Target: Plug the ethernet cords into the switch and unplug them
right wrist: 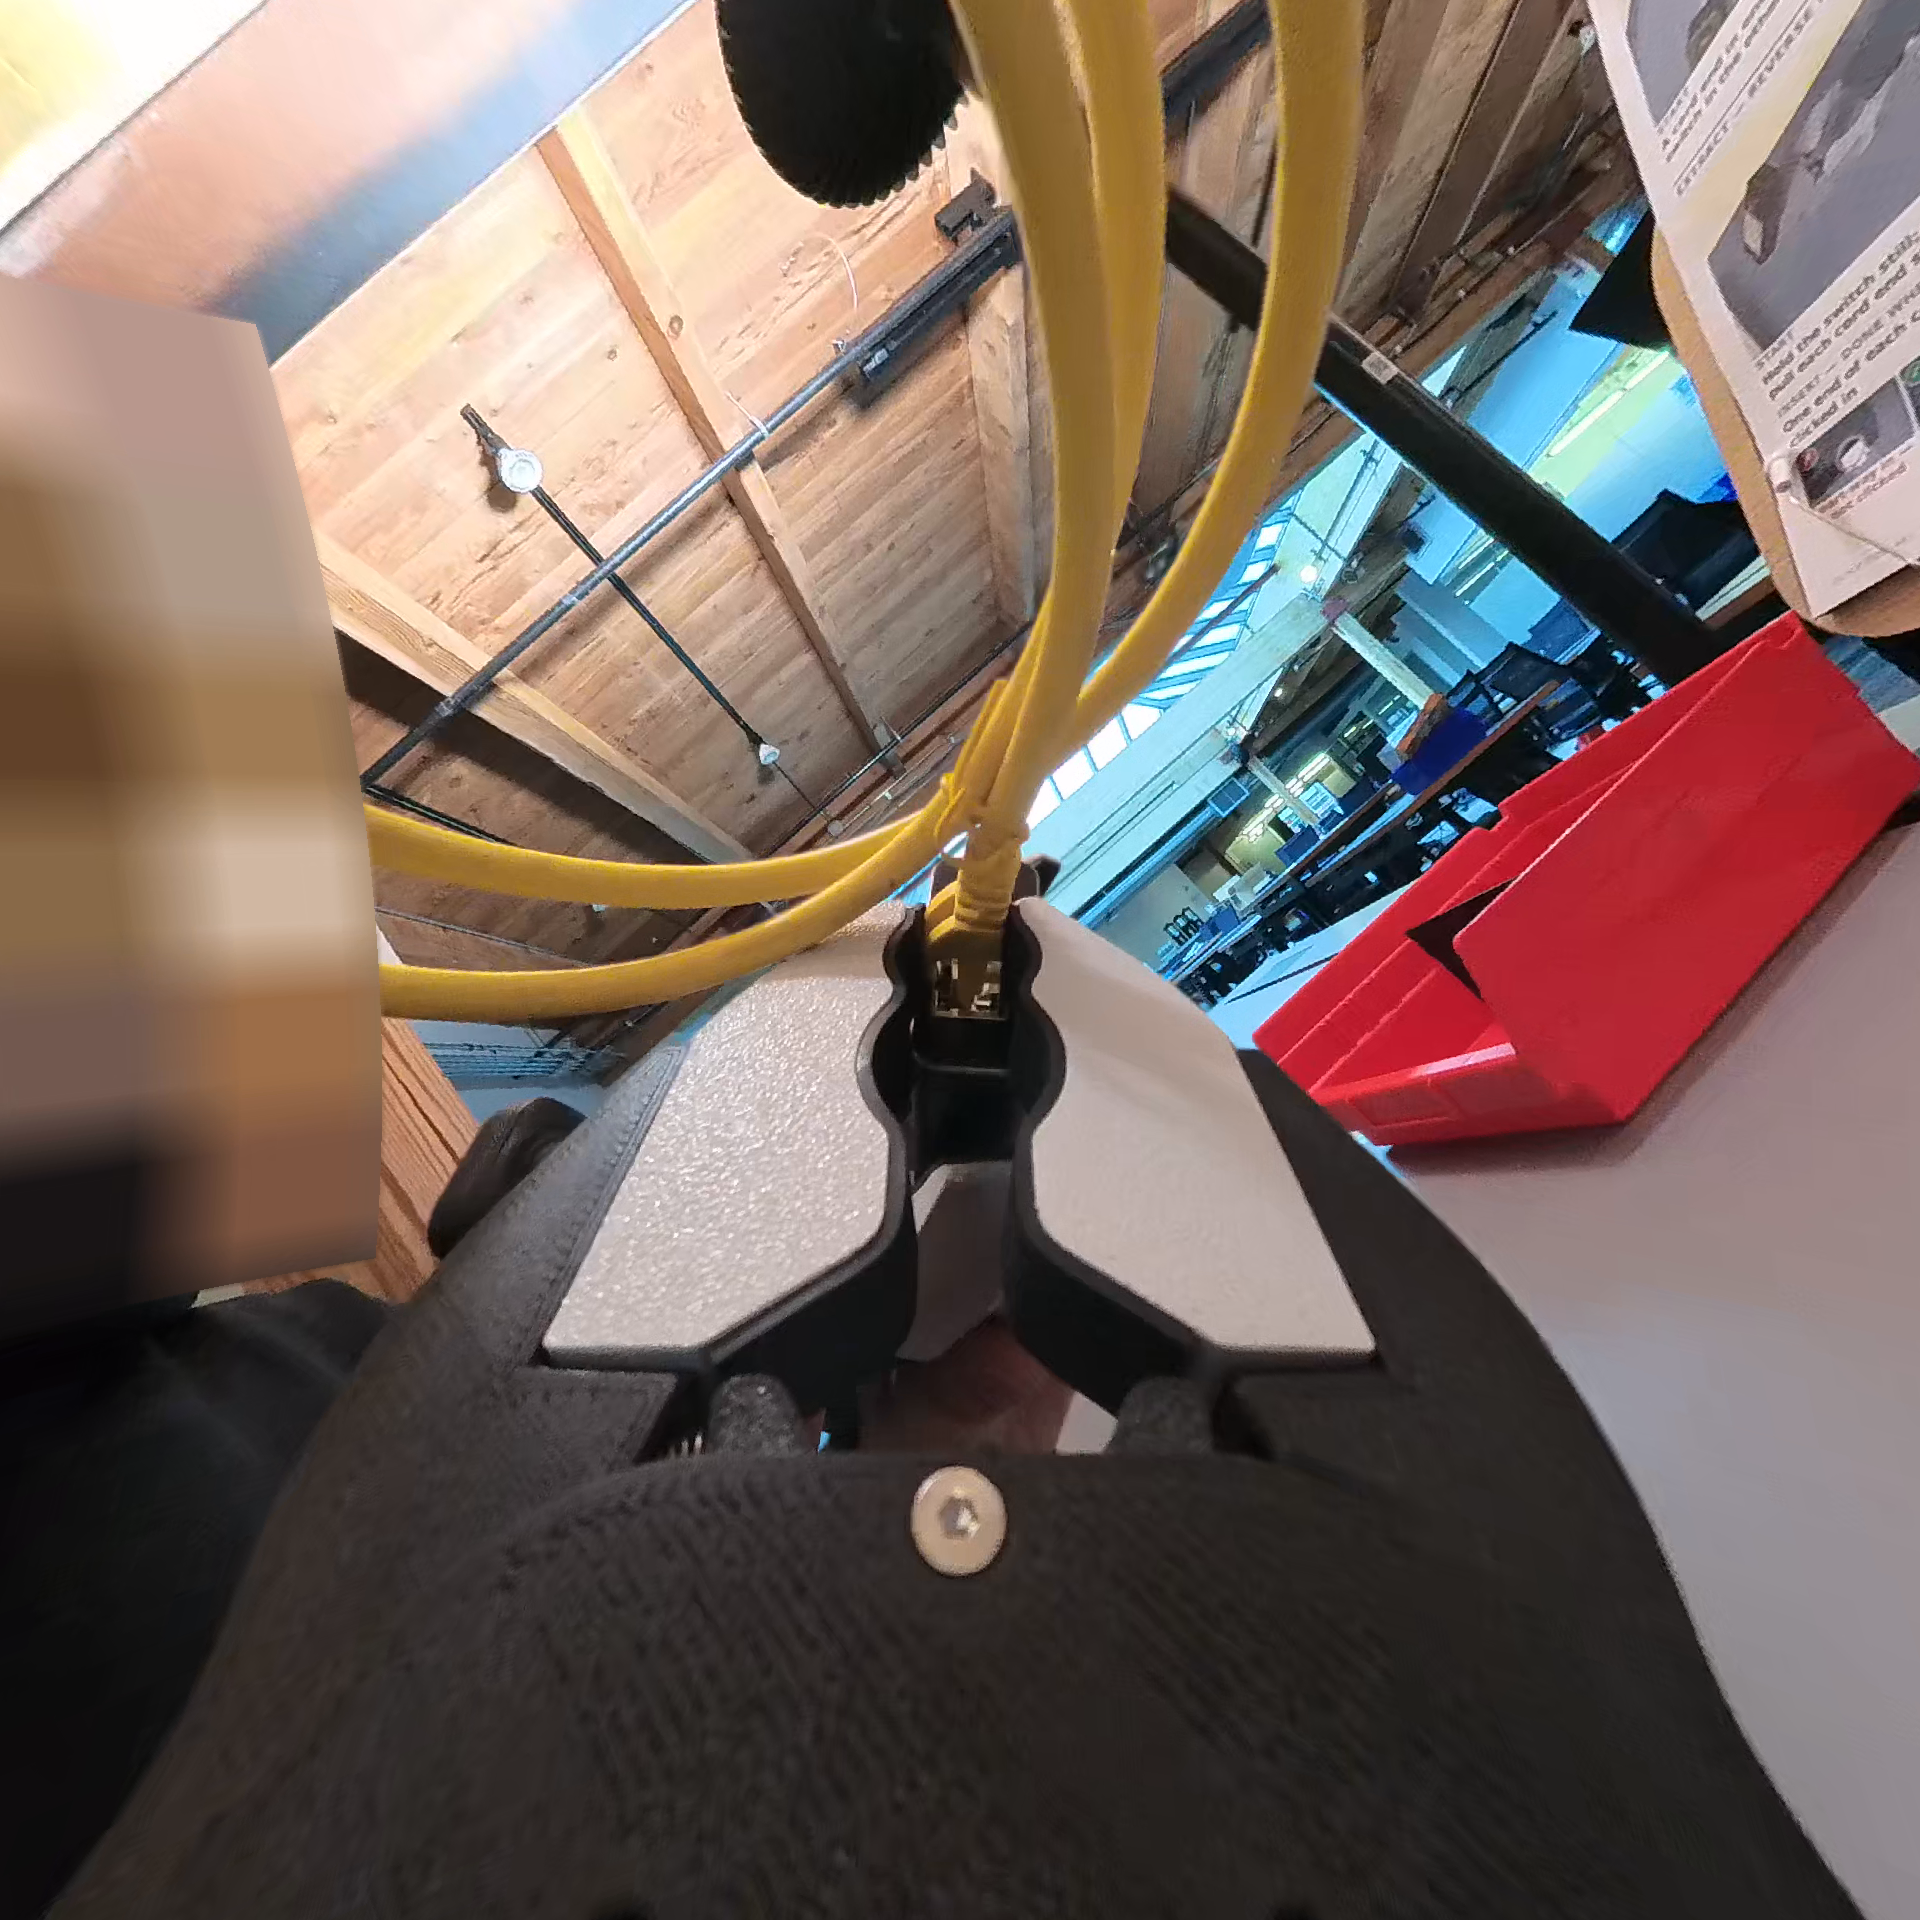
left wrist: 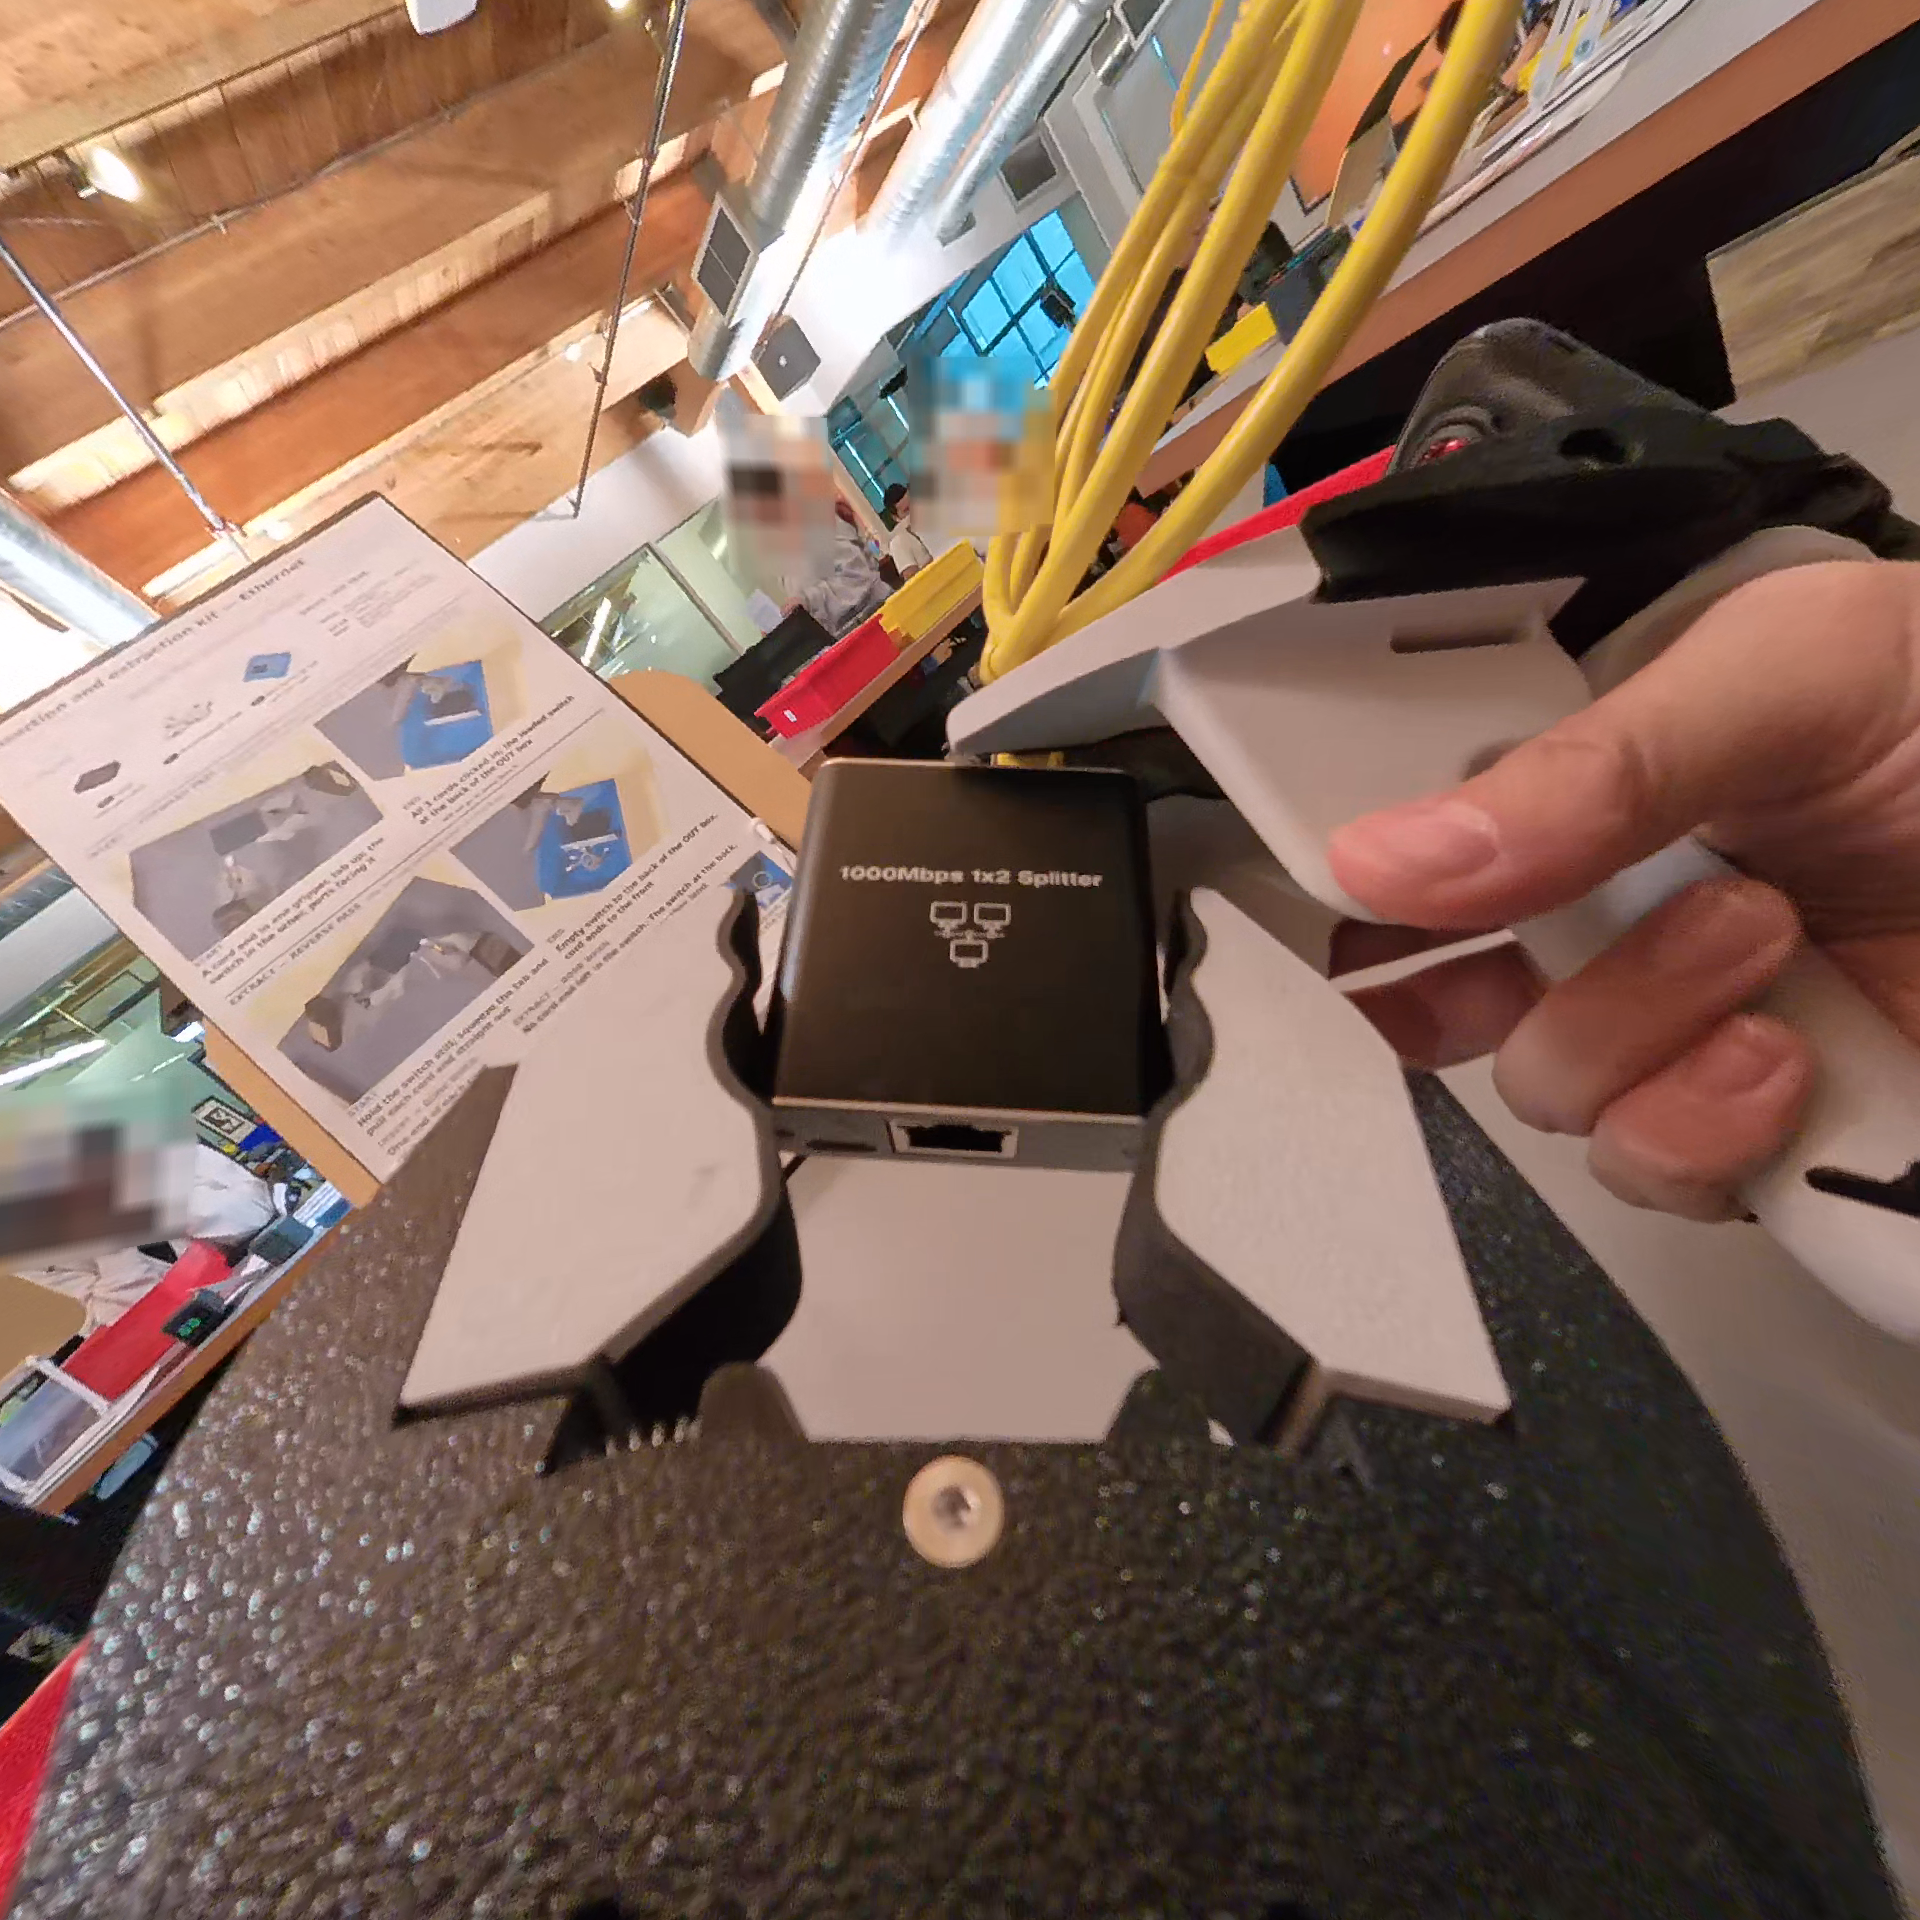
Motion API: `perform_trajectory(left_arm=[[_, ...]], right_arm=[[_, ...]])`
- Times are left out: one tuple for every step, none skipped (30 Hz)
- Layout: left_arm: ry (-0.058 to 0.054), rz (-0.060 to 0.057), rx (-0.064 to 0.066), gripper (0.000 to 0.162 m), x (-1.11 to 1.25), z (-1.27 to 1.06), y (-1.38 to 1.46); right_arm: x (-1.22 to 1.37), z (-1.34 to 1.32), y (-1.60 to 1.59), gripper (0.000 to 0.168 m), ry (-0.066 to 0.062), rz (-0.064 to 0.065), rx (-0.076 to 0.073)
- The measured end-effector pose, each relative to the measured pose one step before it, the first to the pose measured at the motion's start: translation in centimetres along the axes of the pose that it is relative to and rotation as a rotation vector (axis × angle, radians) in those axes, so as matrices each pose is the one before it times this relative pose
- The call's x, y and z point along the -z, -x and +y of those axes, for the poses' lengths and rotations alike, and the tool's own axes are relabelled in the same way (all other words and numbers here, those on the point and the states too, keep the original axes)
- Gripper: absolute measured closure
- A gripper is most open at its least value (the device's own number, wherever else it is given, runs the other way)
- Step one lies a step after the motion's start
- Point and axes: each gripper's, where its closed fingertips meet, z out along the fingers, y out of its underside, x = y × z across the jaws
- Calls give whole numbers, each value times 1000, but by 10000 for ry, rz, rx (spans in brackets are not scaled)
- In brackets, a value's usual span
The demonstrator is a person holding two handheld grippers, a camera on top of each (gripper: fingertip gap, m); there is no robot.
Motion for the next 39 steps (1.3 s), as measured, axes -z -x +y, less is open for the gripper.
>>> perform_trajectory(left_arm=[[-3,-30,56,88,-37,62,-51],[15,-46,79,88,-33,101,-58],[72,17,168,88,-58,174,-93],[83,65,147,88,-72,201,-102],[60,43,15,88,-33,152,-106],[5,-19,-52,88,21,25,-108],[2,-81,-86,88,33,-50,-86],[53,-63,-48,88,-12,18,-84],[65,34,35,88,-72,110,-94],[43,95,73,88,-103,219,-89],[52,77,26,88,-105,295,-76],[73,45,28,88,-89,354,-92],[68,4,30,88,-82,272,-95],[53,-32,-43,88,-69,155,-51],[36,-4,-57,88,-62,57,-27],[3,-21,-75,88,-15,-7,13],[-31,-74,-196,88,27,-75,66],[-39,-72,-265,88,56,-117,61],[2,-41,-133,88,41,-110,36],[71,13,51,88,-8,-13,-26],[76,48,146,88,-40,60,-69],[46,56,200,88,-45,99,-78],[68,104,295,88,-74,160,-103],[97,135,304,88,-93,215,-106],[59,73,183,88,-57,171,-68],[48,11,51,88,-61,133,-41],[87,-4,-8,88,-67,130,-65],[64,-71,-191,88,-24,25,-10],[40,-119,-336,88,18,-47,25],[40,-68,-195,88,13,-21,19],[40,-37,-97,88,-14,16,2],[15,-19,-84,88,-4,11,-11],[39,24,33,88,-12,44,-43],[22,75,187,88,-48,103,-70],[-7,144,346,88,-60,136,-106],[51,261,549,88,-133,284,-162],[76,330,658,88,-160,303,-171],[29,158,275,88,-83,155,-55],[4,-148,-340,88,50,-50,74]], right_arm=[[45,-26,-29,154,-39,33,139],[5,-39,-34,154,-83,82,189],[15,-45,-111,154,-110,113,179],[63,-9,-155,154,-68,91,64],[100,65,-185,154,13,54,22],[122,57,-35,154,-23,-28,106],[114,28,95,153,-54,-81,232],[87,18,-25,153,-37,0,197],[91,-29,-180,153,-50,94,-9],[79,16,-277,153,-88,98,-200],[97,59,-330,153,-132,48,-136],[120,112,-458,154,-107,105,-273],[117,75,-346,154,-51,46,-247],[83,29,-210,154,-5,0,-112],[37,-13,-155,154,7,58,-101],[-10,-4,-24,153,36,5,-4],[-29,-1,8,154,10,-24,-2],[-16,37,52,154,21,-39,-7],[-10,-21,94,154,-5,-57,34],[4,-47,15,154,-29,0,-104],[36,-26,-60,154,-9,24,-109],[29,-35,-35,154,-4,11,-2],[31,-13,-116,154,4,43,-63],[44,-13,-172,153,-25,99,-114],[19,8,-123,153,7,53,-7],[33,25,-141,153,55,44,28],[54,-2,-180,154,20,91,-94],[64,-8,-102,154,13,-16,-47],[42,-2,3,154,-4,-118,6],[22,9,-57,154,4,8,-29],[5,11,-32,154,60,-17,-3],[22,-5,-32,154,-10,7,52],[17,17,-26,154,38,-25,-18],[28,-11,-73,154,33,39,27],[19,7,-15,154,13,9,5],[50,26,-177,154,45,139,25],[31,-13,-163,154,39,149,119],[11,11,-90,154,63,62,147],[4,36,-71,154,-11,32,-78]])
